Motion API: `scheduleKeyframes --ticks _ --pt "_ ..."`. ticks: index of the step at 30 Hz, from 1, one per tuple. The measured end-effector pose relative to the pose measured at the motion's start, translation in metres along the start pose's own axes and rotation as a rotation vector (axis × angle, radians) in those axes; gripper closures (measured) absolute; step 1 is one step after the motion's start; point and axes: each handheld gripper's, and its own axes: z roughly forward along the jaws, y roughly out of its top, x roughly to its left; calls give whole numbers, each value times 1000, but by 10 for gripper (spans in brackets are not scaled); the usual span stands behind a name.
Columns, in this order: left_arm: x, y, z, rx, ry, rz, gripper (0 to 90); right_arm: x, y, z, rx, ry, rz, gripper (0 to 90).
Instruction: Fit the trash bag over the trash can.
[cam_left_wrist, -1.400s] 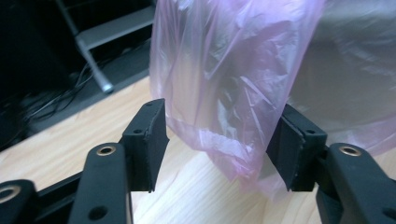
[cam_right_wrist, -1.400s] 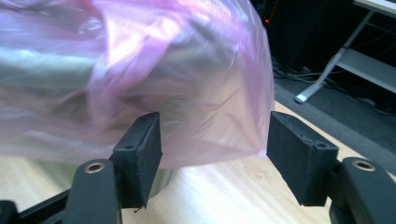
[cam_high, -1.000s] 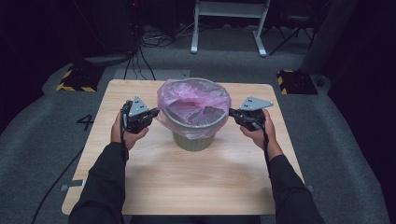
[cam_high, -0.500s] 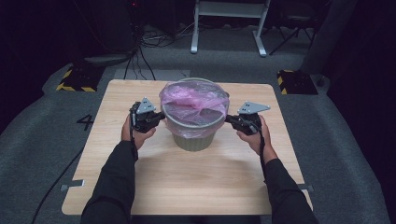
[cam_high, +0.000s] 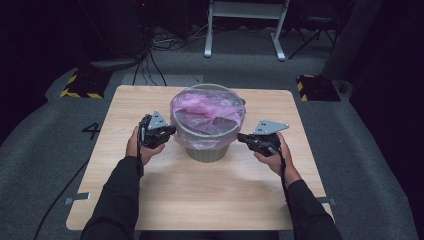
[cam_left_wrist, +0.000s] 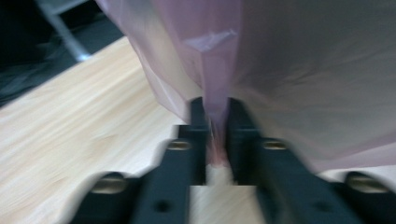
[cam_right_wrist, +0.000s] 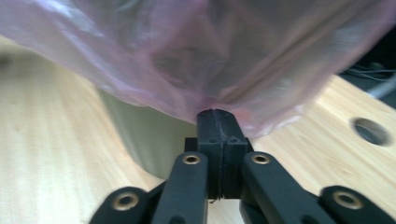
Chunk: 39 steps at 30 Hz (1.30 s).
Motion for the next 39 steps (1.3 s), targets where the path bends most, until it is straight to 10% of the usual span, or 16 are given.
scheduleKeyframes --ticks 8,16,19,24,31,39 --pt "5 -14 -39 -97 -2 -65 316 -38 7 -34 -68 -75 81 431" --pt "-25 -6 -56 -129 -118 -18 182 -51 29 -27 -1 -107 25 278" --pt "-37 1 -53 -127 -142 14 182 -53 33 -21 11 -51 8 305" --pt "-45 6 -46 -127 -141 34 284 -54 40 -20 -65 -16 17 391" --pt "-47 11 -38 -123 -105 44 455 -54 45 -11 -36 -23 -15 526" --pt "-45 13 -30 -102 -70 79 807 -58 43 -8 -59 -24 -19 855"
